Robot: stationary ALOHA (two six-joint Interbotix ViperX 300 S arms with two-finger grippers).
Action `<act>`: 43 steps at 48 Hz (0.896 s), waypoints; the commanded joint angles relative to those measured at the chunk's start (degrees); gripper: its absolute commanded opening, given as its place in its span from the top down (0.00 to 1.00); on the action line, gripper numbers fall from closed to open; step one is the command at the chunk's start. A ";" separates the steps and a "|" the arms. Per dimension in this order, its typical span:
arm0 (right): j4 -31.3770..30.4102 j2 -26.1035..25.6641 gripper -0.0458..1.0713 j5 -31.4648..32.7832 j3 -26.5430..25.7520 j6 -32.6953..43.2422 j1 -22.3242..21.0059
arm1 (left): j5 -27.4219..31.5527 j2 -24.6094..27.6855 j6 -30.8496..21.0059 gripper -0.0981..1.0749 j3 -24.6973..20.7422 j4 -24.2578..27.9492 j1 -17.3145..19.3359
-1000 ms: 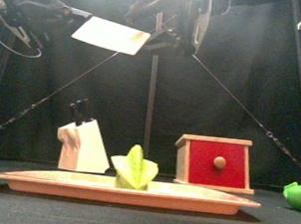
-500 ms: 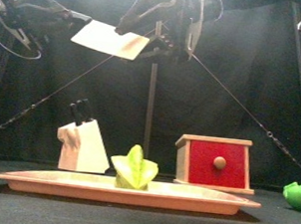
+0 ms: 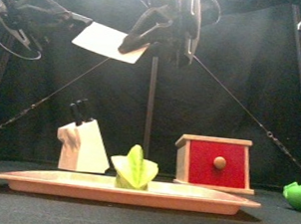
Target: Grab cleaver with both hands
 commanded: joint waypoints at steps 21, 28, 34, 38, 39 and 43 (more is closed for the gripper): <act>-9.76 -4.92 0.71 1.05 4.83 0.35 0.18 | -0.53 8.53 1.23 0.59 -2.02 3.25 -0.62; -10.02 -4.83 0.71 0.97 8.44 0.35 1.49 | 0.18 11.07 2.81 0.59 -2.29 4.04 -2.02; -10.28 -4.57 0.71 -0.35 9.84 0.26 2.90 | 1.23 12.22 4.13 0.59 -2.37 4.04 -4.13; -9.93 -4.83 0.71 -0.35 10.02 0.44 3.16 | 2.20 12.92 5.27 0.59 -2.64 3.87 -5.01; -9.84 -4.83 0.71 -0.35 10.20 0.44 3.08 | 2.37 13.10 5.45 0.59 -2.81 3.78 -5.27; -9.58 -4.83 0.71 -0.35 10.55 0.44 3.16 | 3.52 13.89 6.24 0.59 -3.52 3.60 -6.15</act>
